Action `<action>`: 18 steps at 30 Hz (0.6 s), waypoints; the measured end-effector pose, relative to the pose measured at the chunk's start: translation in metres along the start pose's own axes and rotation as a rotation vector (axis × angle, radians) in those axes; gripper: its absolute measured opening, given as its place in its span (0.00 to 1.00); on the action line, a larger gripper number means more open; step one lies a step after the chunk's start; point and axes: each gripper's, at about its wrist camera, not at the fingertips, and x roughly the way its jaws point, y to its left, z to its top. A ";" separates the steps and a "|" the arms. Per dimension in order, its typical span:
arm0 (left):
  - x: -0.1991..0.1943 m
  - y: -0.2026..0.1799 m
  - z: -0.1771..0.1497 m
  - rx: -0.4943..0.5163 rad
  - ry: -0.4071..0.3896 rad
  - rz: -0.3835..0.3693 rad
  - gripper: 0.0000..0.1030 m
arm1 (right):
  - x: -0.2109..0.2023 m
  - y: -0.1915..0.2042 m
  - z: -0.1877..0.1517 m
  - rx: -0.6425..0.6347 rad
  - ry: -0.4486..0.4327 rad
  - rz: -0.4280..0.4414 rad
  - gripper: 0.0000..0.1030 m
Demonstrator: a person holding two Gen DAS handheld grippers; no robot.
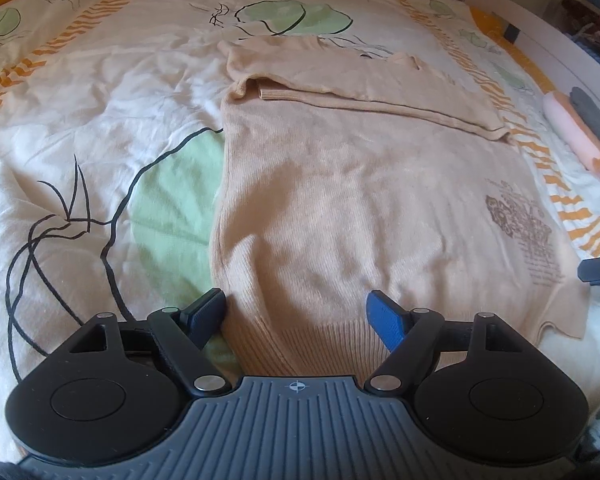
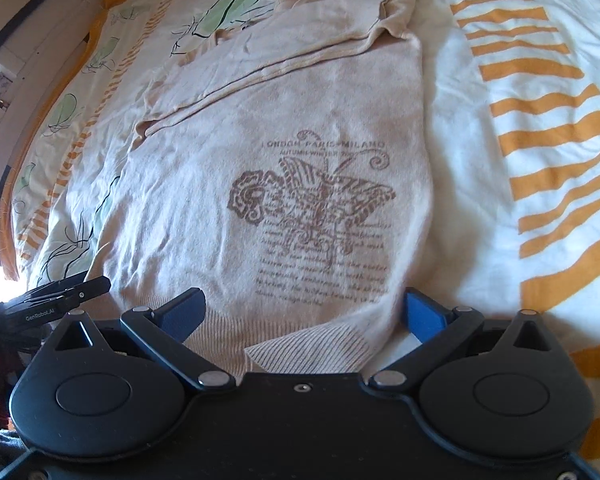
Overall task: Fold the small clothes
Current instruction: 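Pinch the sweater hem with both grippers side by side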
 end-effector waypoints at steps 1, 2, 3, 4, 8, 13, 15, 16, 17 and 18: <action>0.000 -0.001 0.000 0.004 0.001 0.002 0.74 | 0.003 0.002 -0.001 0.001 0.012 0.009 1.00; 0.000 -0.001 -0.001 0.009 0.004 0.003 0.74 | 0.005 0.003 -0.002 -0.001 0.023 0.016 1.00; 0.001 -0.001 -0.001 0.013 0.007 0.004 0.74 | 0.007 0.004 -0.003 -0.004 0.030 0.019 1.00; 0.001 -0.002 -0.001 0.017 0.011 0.004 0.75 | 0.007 0.006 -0.004 -0.008 0.033 0.020 1.00; 0.002 -0.002 -0.001 0.027 0.019 0.004 0.75 | 0.003 0.004 -0.004 0.006 0.017 0.018 0.92; 0.000 -0.003 -0.001 0.040 0.028 0.003 0.75 | -0.002 -0.008 -0.008 0.030 0.016 0.009 0.34; -0.004 -0.004 -0.002 0.038 0.024 0.006 0.75 | -0.006 -0.011 -0.011 0.037 0.015 0.020 0.20; -0.006 -0.004 -0.002 0.035 0.022 0.008 0.75 | -0.009 -0.011 -0.013 0.030 0.009 0.022 0.20; -0.008 -0.004 -0.003 0.033 0.021 0.013 0.75 | -0.013 -0.010 -0.014 0.020 0.000 0.021 0.20; -0.011 -0.005 -0.003 0.035 0.024 0.017 0.75 | -0.016 -0.009 -0.015 0.013 -0.008 0.018 0.20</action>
